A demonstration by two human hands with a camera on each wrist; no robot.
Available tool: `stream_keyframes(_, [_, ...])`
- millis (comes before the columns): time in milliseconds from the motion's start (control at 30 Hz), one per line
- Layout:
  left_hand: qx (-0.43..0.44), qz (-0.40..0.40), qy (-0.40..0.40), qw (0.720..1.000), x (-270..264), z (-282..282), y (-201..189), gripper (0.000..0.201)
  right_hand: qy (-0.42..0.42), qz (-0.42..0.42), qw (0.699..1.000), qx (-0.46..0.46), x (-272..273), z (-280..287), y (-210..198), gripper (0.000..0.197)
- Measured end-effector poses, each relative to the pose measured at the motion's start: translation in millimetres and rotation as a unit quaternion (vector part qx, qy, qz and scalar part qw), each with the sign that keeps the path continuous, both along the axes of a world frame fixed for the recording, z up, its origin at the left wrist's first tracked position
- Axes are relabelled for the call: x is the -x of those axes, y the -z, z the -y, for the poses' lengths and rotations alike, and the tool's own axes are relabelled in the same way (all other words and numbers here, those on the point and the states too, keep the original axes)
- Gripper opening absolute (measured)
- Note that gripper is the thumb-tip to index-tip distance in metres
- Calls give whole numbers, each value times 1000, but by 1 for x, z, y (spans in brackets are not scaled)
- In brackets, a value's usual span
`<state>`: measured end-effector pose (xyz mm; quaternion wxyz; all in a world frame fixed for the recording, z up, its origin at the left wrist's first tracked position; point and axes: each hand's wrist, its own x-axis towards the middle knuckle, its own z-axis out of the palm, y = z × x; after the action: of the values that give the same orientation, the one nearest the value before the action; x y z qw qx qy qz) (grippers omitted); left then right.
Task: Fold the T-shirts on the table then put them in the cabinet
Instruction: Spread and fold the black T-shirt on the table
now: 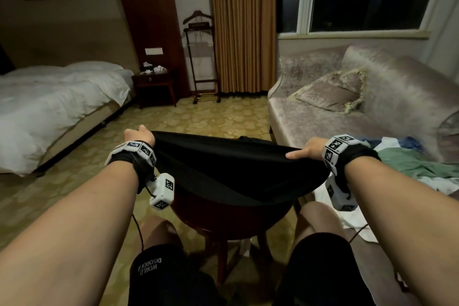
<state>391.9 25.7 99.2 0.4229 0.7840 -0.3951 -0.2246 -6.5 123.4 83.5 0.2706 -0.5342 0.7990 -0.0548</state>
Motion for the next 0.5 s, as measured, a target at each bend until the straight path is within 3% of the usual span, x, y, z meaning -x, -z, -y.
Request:
stream_keyframes(67, [-14, 29, 32, 999, -6, -10, -10, 55, -8, -21, 1000, 20, 5, -1, -7, 107])
stream_keyframes(100, [-19, 43, 44, 998, -9, -16, -16, 55, -1, -33, 999, 34, 8, -1, -10, 101])
stream_keyframes(200, [-35, 83, 90, 992, -12, -36, -37, 56, 40, -46, 993, 98, 0, -19, -35, 57])
stream_keyframes(367, [-53, 118, 136, 982, -19, -64, -68, 58, 41, -84, 981, 170, -9, -46, -75, 33])
stream_keyframes(500, [-28, 141, 153, 978, -23, -79, -78, 46, 110, 14, 949, 296, -1, -55, -89, 32])
